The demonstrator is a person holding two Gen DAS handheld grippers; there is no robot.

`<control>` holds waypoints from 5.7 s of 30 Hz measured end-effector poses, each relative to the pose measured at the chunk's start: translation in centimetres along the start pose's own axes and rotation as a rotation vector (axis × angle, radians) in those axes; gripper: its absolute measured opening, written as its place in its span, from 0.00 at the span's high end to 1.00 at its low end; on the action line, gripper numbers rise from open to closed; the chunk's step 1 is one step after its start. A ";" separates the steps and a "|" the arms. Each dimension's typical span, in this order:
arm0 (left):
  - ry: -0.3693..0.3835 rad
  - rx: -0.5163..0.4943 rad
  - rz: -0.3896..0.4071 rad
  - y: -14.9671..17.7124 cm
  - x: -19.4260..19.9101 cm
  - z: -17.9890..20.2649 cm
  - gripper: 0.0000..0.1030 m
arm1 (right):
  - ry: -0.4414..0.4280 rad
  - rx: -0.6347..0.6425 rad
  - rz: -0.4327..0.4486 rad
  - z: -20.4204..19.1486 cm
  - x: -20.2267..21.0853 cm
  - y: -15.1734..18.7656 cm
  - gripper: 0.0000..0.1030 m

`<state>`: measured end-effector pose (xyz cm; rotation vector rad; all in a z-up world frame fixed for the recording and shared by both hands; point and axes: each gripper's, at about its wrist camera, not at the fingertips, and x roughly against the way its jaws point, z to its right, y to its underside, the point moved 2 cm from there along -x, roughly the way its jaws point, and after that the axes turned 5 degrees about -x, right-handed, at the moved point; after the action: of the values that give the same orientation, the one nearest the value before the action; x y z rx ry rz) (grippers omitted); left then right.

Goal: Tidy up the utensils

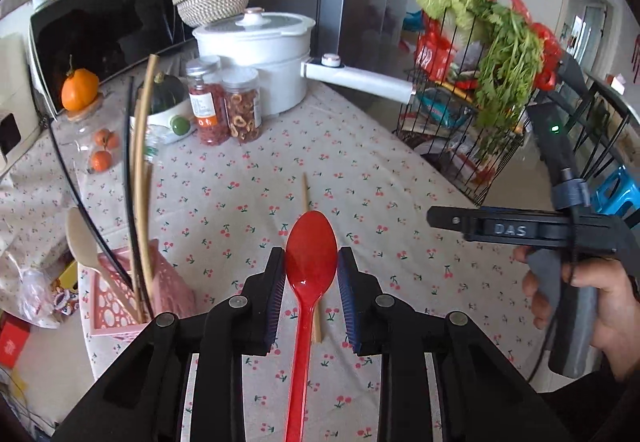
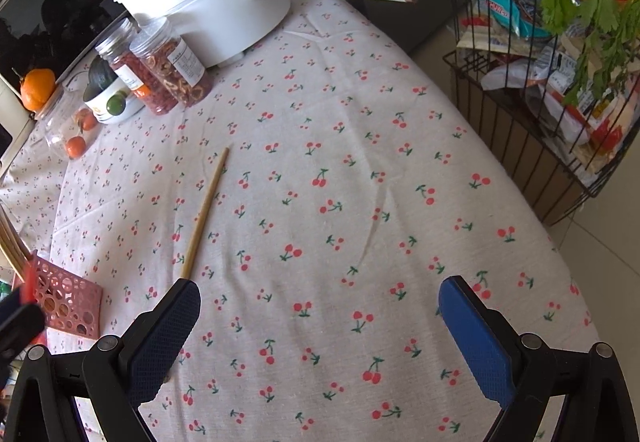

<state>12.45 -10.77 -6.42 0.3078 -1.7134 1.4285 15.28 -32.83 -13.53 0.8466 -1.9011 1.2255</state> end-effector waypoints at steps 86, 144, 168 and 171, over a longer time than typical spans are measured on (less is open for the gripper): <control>-0.246 0.280 0.507 0.4 1.5 -15.9 0.72 | -0.325 0.291 0.247 -15.4 6.4 0.4 0.95; -0.151 0.408 0.022 8.2 6.7 -19.2 0.25 | -0.369 0.397 0.304 -28.2 1.4 4.0 0.91; -0.282 0.315 0.033 7.0 9.9 -11.3 0.04 | -0.220 0.482 0.442 -18.6 12.4 4.8 0.01; -0.301 0.308 0.035 7.2 10.3 -10.1 0.04 | -0.167 0.495 0.419 -17.3 12.7 5.8 0.01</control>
<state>6.07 3.81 -4.05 0.6934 -1.7344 1.7434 7.41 -16.67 -0.46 0.8387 -2.0017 1.9913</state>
